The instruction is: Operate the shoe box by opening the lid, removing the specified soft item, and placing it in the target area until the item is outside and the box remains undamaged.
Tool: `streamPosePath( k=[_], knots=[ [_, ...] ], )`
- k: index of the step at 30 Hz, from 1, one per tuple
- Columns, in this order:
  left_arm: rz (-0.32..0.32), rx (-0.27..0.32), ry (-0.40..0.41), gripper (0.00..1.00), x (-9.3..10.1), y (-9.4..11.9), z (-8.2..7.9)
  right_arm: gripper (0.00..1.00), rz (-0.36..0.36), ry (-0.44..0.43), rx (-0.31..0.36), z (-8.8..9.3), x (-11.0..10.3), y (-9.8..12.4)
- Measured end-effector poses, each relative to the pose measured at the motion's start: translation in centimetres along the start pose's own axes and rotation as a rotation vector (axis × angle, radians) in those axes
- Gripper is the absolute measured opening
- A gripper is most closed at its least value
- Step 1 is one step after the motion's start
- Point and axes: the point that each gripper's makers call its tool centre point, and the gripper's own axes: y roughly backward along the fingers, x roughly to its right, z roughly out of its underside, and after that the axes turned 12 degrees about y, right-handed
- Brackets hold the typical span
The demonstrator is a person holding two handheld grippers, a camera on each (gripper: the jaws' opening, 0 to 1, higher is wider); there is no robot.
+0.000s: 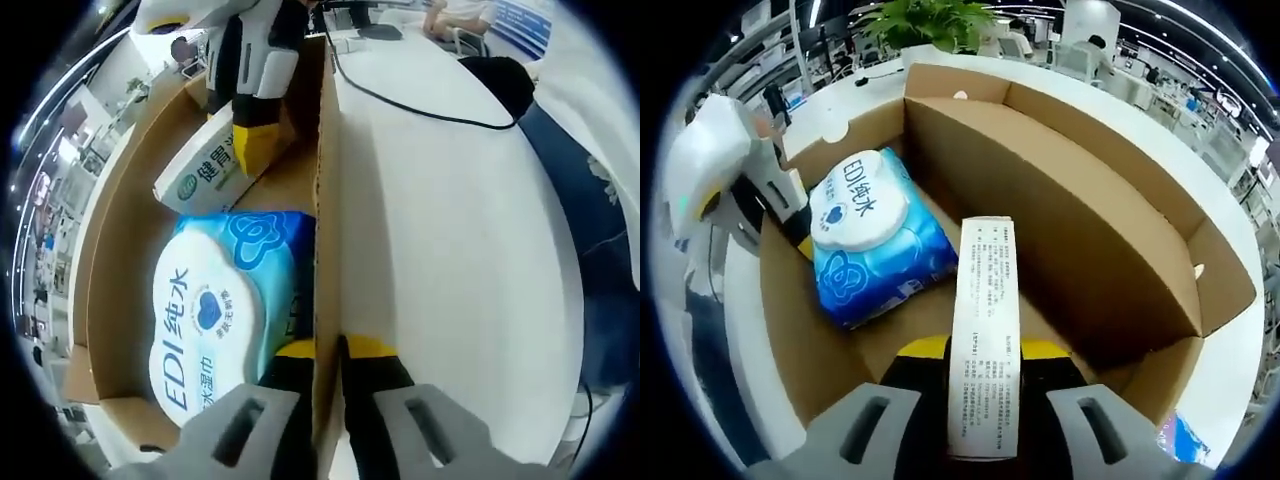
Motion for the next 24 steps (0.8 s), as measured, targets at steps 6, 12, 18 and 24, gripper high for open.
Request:
streamPosePath(
  k=[6,12,18,24],
  knots=[
    [0.000,0.000,0.001,0.03,0.0,0.0,0.0,0.21,0.004,-0.044,0.016,-0.9,0.2,1.1],
    [0.001,0.000,-0.001,0.03,0.0,0.0,-0.1,0.21,0.022,-0.032,0.035,-1.9,0.5,2.4],
    [-0.001,-0.001,0.000,0.03,0.0,0.0,-0.1,0.21,0.039,-0.040,0.056,-2.6,0.9,3.7],
    [-0.003,-0.004,0.000,0.03,0.0,-0.1,0.0,0.21,0.058,-0.025,0.079,-3.4,1.1,4.8]
  ],
)
